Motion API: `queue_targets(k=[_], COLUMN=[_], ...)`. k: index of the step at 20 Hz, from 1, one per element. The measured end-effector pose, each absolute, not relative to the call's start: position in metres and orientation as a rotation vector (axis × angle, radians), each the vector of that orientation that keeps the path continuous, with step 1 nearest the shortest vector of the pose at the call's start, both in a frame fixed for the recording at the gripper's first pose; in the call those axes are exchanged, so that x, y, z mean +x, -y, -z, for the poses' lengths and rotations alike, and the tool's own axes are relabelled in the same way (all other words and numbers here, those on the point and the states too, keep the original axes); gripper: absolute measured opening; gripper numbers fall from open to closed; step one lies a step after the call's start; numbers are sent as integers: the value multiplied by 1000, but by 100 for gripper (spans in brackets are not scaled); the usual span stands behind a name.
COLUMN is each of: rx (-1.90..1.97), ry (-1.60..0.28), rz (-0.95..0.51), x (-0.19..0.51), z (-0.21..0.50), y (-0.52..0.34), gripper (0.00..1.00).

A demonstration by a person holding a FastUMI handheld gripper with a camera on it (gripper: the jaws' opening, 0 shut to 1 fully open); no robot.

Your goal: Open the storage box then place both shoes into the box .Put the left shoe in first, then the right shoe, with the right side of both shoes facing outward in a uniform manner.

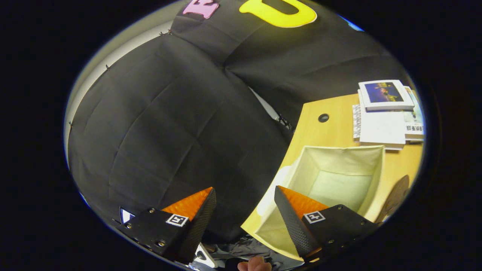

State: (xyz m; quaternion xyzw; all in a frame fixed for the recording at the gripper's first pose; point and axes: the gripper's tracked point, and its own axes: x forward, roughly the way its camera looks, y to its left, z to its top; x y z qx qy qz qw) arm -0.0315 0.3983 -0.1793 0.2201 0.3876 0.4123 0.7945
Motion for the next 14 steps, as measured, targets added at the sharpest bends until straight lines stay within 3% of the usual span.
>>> queue_targets(k=[6,14], rx=[324,297], ry=[-679,-720], rz=[-731,-538], x=[-11,-25], z=[180,230], y=[-295,-194], gripper=[96,96])
